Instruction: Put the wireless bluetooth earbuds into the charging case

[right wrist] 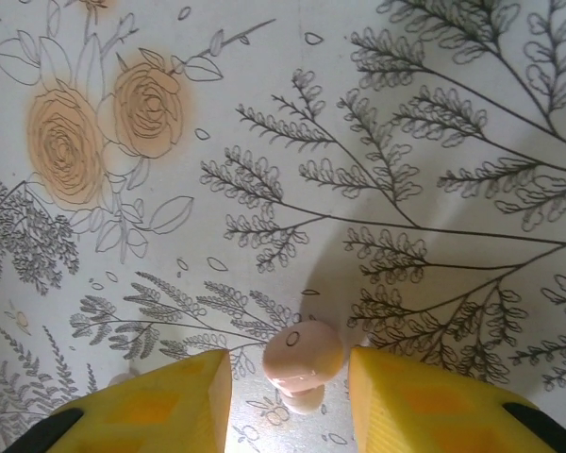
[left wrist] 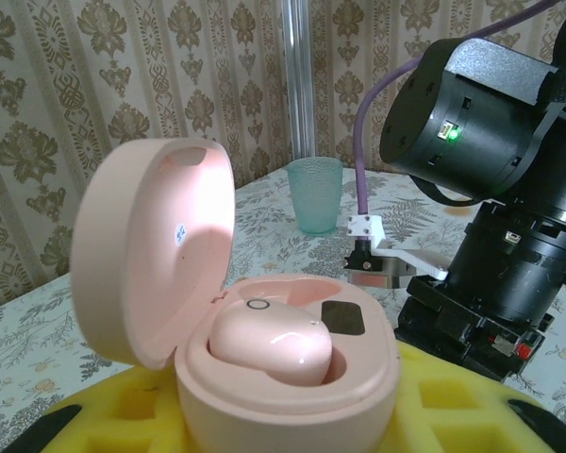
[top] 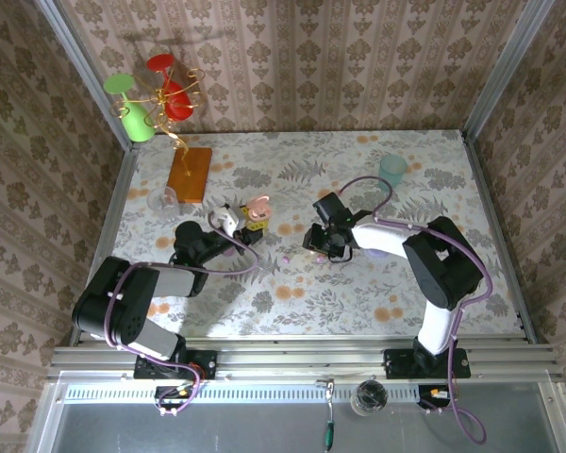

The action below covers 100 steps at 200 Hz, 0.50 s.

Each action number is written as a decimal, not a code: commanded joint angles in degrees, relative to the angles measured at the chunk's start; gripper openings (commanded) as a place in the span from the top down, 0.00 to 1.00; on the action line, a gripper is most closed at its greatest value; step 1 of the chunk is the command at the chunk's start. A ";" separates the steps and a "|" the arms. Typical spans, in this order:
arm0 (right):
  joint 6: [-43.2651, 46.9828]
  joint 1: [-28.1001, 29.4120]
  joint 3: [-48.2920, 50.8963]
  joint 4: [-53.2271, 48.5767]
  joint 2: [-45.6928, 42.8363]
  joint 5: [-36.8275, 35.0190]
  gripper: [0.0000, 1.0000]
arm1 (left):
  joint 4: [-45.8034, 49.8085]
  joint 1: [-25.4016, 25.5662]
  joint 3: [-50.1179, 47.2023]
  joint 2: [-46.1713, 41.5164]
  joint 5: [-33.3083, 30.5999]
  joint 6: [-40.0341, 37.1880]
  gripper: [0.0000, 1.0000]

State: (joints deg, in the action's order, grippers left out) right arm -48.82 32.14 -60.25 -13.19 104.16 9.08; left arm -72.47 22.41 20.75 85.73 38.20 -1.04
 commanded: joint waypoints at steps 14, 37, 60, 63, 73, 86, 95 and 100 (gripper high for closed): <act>0.72 0.11 -2.93 0.09 1.90 0.81 0.62 | -1.60 -0.31 -0.80 -1.38 0.84 0.88 0.68; 1.94 0.12 -3.90 -0.68 2.68 0.67 0.64 | -1.56 -0.27 -1.15 -1.45 0.94 0.78 0.68; 2.74 0.12 -5.05 -1.29 3.59 1.69 0.65 | -1.54 -0.42 -1.42 -1.68 0.58 1.01 0.68; 2.91 0.12 -5.19 -1.37 3.67 1.79 0.64 | -1.54 -0.44 -1.49 -1.71 0.49 1.03 0.68; 3.42 0.12 -5.66 -1.77 3.99 1.90 0.64 | -1.54 -0.84 -1.59 -1.80 0.04 2.46 0.68; 4.45 0.20 -6.11 -2.25 4.03 1.86 0.64 | -1.54 -1.61 -1.59 -1.71 0.18 3.85 0.68; 5.80 0.20 -6.32 -2.13 3.98 2.18 0.64 | -1.59 -2.04 -1.68 -1.62 0.43 3.85 0.68; 6.55 0.20 -6.44 -2.06 4.03 2.55 0.64 | -1.55 -2.19 -1.75 -1.57 0.49 3.77 0.68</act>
State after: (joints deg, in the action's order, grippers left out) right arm -45.95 32.14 -64.69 -13.69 107.57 10.00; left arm -72.49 21.50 19.73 85.19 38.26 0.45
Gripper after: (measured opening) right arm 0.358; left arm 0.369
